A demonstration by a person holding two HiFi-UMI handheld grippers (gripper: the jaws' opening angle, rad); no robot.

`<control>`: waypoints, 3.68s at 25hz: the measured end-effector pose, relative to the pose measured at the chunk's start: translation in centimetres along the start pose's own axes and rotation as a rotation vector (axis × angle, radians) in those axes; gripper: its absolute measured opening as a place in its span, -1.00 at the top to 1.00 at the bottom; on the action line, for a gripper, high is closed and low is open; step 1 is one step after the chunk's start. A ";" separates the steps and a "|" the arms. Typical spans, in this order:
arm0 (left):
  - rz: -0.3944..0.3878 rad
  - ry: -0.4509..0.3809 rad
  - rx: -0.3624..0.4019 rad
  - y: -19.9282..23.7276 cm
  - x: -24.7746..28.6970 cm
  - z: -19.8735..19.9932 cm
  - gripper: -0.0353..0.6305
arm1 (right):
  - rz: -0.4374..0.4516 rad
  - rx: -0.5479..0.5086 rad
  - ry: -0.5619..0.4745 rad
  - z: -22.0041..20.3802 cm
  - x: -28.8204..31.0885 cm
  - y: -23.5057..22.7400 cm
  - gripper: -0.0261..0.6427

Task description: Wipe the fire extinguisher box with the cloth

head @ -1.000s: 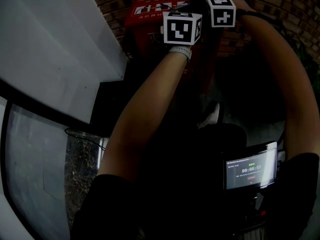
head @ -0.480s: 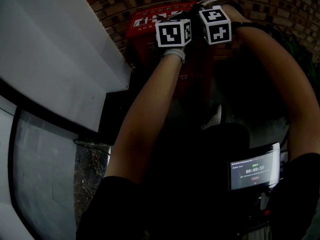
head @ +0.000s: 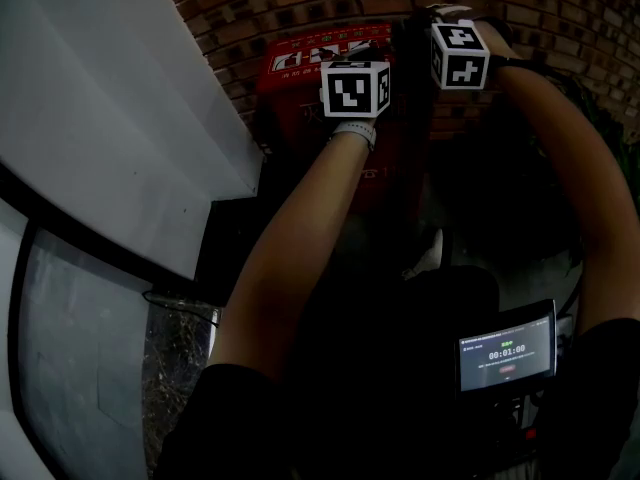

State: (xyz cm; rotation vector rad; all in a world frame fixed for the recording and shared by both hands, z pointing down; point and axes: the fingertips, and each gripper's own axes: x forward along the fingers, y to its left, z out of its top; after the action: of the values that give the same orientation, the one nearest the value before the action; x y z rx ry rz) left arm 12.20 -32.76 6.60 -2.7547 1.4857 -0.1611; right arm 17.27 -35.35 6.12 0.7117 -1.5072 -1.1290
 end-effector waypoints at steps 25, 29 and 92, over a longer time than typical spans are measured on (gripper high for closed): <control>-0.078 -0.042 0.001 -1.9 1.5 0.6 0.88 | 0.053 0.036 0.132 -4.2 12.2 -3.0 0.83; -0.058 -0.046 0.012 -1.5 1.7 0.7 0.88 | 0.100 0.020 0.113 -3.4 11.4 -2.4 0.83; -0.048 -0.080 0.173 -5.5 3.2 1.4 0.88 | 0.081 -0.023 0.098 -7.6 10.6 -2.0 0.83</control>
State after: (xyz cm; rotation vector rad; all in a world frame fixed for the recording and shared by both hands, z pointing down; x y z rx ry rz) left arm 18.64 -32.47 5.81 -2.6281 1.3211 -0.1687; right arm 21.71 -47.58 8.31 0.6746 -1.4252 -1.0342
